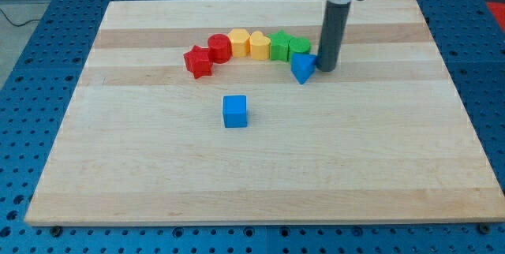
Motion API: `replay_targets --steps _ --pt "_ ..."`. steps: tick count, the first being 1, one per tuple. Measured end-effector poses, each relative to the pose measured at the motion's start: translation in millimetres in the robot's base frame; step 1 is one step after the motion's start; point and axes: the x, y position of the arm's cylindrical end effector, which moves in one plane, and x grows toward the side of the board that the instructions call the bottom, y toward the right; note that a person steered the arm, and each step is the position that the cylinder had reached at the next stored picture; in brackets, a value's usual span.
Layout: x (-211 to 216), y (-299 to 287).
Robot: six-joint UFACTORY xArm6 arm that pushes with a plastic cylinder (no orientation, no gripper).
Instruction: Place the blue triangle to the right of the blue cube
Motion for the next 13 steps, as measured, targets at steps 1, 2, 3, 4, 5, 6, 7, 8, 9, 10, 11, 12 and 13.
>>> replay_targets --steps 1,2,3,4,5,6,7,8,9,10,11,12,13 --pt "10.7 -23.9" --pt "6.0 -22.8" --pt "-19.5 -22.8" --pt "-29.2 -39.1" --pt "-4.4 -76.8" --pt "35.5 -91.4" --pt "70.8 -91.4" --pt "74.6 -91.4" --pt "75.0 -91.4" --pt "78.6 -95.1" --pt "66.3 -95.1" --pt "57.9 -104.9" --pt "60.1 -131.0"
